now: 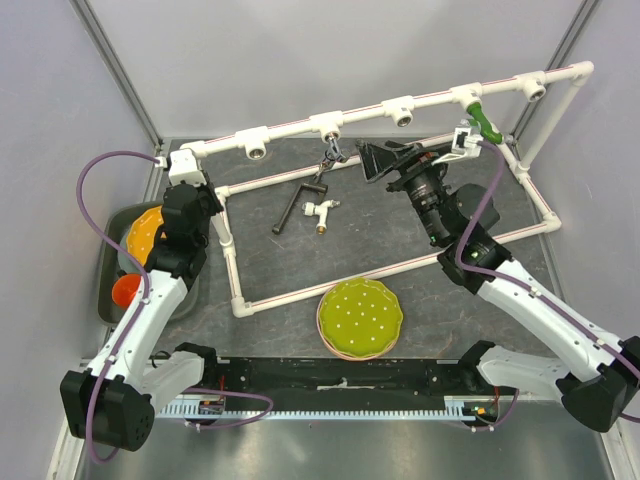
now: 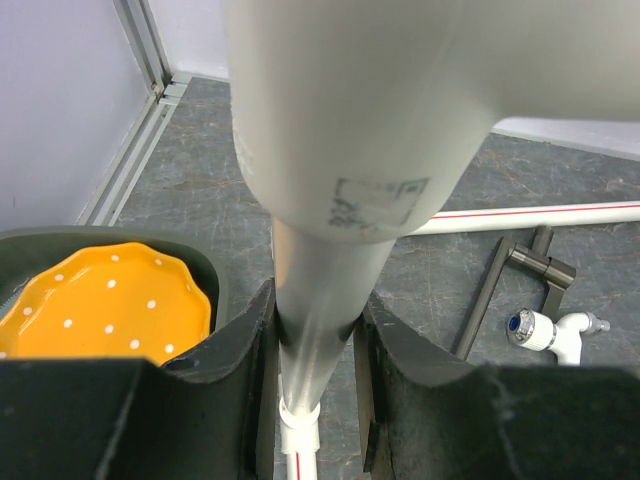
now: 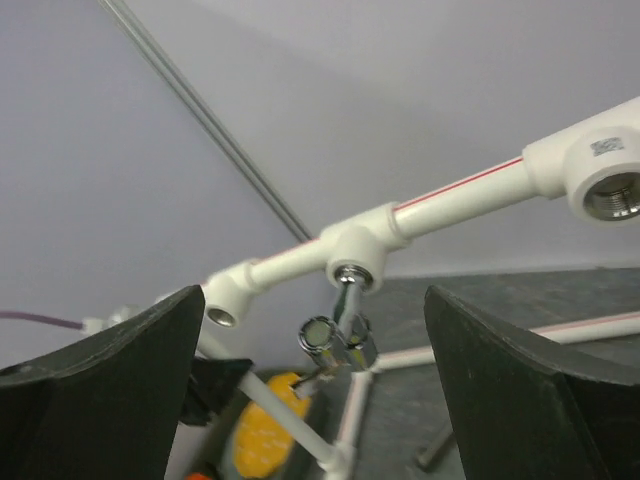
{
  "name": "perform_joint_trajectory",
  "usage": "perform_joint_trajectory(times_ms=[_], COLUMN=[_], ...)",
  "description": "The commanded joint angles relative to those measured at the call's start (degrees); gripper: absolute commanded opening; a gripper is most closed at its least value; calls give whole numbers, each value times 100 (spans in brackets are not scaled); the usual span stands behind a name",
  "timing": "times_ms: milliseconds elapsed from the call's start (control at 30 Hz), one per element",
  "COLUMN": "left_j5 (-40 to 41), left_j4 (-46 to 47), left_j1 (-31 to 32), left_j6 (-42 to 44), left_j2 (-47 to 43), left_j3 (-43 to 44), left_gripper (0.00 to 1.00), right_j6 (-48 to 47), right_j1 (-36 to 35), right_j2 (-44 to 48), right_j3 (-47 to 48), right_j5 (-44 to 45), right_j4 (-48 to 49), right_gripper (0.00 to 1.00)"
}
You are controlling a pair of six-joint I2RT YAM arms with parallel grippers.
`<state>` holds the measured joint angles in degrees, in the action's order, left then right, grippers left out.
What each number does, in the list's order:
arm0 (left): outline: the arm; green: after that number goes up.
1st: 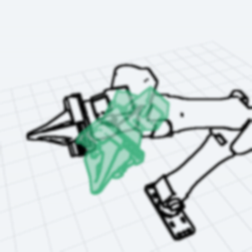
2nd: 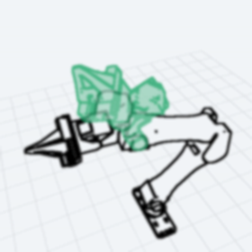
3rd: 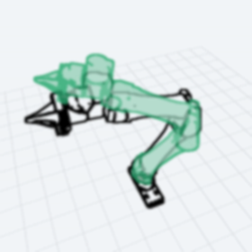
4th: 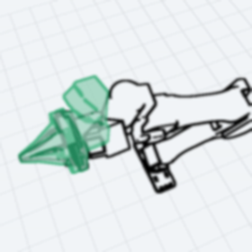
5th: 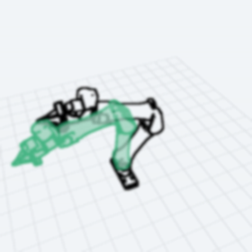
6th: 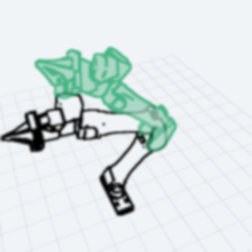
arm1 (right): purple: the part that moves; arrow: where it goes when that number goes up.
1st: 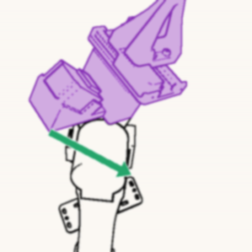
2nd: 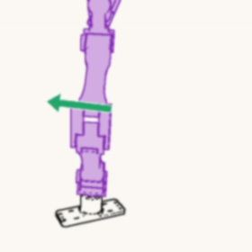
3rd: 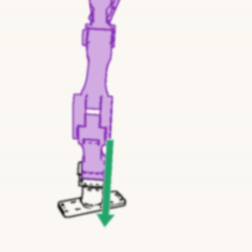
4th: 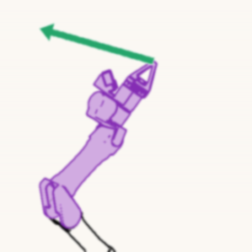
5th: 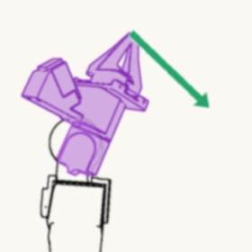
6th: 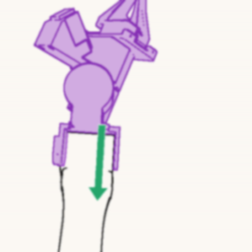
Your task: Install the water faucets
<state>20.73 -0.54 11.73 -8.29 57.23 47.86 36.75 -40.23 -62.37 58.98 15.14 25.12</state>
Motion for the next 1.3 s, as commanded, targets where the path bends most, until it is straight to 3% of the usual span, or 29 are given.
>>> perform_joint_trajectory(times_ms=[0, 167, 400, 600, 800, 933, 1033, 1067, 1267], left_j5=[-333, -333, -315, -333, -342, -368, -359, -359, -350], left_j4=[89, 89, 89, 89, 89, 89, 89, 89, 89], left_j1=[58, 58, 58, 58, 49, 58, 58, 67, 58], left_j6=[-709, -709, -700, -700, -709, -717, -717, -717, -717], left_j2=[-1, -2, -10, -19, -28, -37, -37, -45, -72], left_j3=[163, 154, 163, 163, 154, 154, 154, 154, 154], left_gripper=[2, 2, 2, 2, 2, 2, 2, 2, 2], right_j6=[-2170, -2787, -2245, -1655, -829, 155, 1402, 2162, 4645], right_j1=[-11, -64, -117, -117, 32, 173, 296, 366, 454], right_j2=[-64, -327, -961, -1207, -1093, -1093, -1146, -1198, -1628], right_j3=[771, 1247, 1783, 1617, 1047, 695, 256, 106, -844], right_j5=[-98, -28, -810, -706, -520, -897, -1082, -1118, -996], right_j4=[-1913, -2337, -2328, -1907, -1143, -318, 550, 816, 2978], right_gripper=[98, 98, 86, 70, 40, 16, 5, 3, 0])
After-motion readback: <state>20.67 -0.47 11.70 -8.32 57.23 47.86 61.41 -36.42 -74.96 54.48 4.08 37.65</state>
